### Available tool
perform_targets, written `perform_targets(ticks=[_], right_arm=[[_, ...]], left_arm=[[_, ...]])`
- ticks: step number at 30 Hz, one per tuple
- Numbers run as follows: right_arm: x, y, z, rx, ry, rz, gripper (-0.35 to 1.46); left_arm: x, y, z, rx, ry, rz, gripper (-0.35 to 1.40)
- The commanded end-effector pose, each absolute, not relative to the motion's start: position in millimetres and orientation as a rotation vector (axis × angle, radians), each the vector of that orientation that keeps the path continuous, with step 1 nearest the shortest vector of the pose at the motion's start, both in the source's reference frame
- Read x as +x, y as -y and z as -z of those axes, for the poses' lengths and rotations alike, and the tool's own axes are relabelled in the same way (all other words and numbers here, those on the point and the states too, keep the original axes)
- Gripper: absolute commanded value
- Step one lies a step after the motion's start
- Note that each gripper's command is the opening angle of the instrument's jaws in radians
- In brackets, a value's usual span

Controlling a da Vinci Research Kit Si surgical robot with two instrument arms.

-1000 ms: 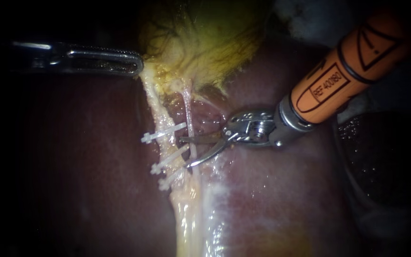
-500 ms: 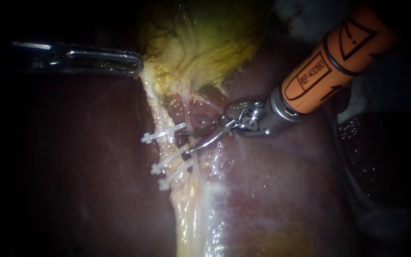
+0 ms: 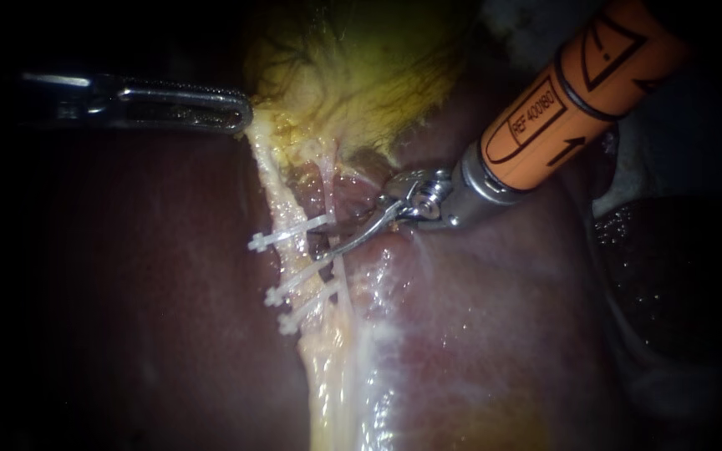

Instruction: Go to the cutting position left tube

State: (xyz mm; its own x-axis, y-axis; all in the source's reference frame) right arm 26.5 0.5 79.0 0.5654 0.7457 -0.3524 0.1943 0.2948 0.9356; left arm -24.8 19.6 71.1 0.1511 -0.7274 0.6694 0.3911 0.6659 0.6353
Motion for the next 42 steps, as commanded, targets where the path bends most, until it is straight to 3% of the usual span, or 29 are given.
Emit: perform_targets(ticks=[1,19,23,34,38,42], right_arm=[[26.8,-0.4,-79.0,1.249,-0.941,-0.451,0.87],[31.0,2.4,-76.5,1.290,-0.996,-0.458,0.83],[32.0,2.5,-76.5,1.273,-1.045,-0.427,0.85],[34.9,2.5,-76.9,1.004,-1.261,-0.225,1.00],[35.0,2.7,-76.5,0.930,-1.310,-0.146,1.02],[35.2,3.0,-75.6,0.918,-1.326,-0.131,1.02]], left_arm=[[-24.8,-19.6,-71.2,0.346,1.165,0.826,-0.35],[-25.0,-19.6,-71.3,0.345,1.164,0.827,-0.35],[-25.0,-19.6,-71.3,0.345,1.164,0.827,-0.35],[-25.0,-19.6,-71.3,0.345,1.164,0.827,-0.35],[-25.0,-19.6,-71.3,0.345,1.164,0.827,-0.35],[-24.9,-19.7,-71.3,0.345,1.164,0.827,-0.35]])
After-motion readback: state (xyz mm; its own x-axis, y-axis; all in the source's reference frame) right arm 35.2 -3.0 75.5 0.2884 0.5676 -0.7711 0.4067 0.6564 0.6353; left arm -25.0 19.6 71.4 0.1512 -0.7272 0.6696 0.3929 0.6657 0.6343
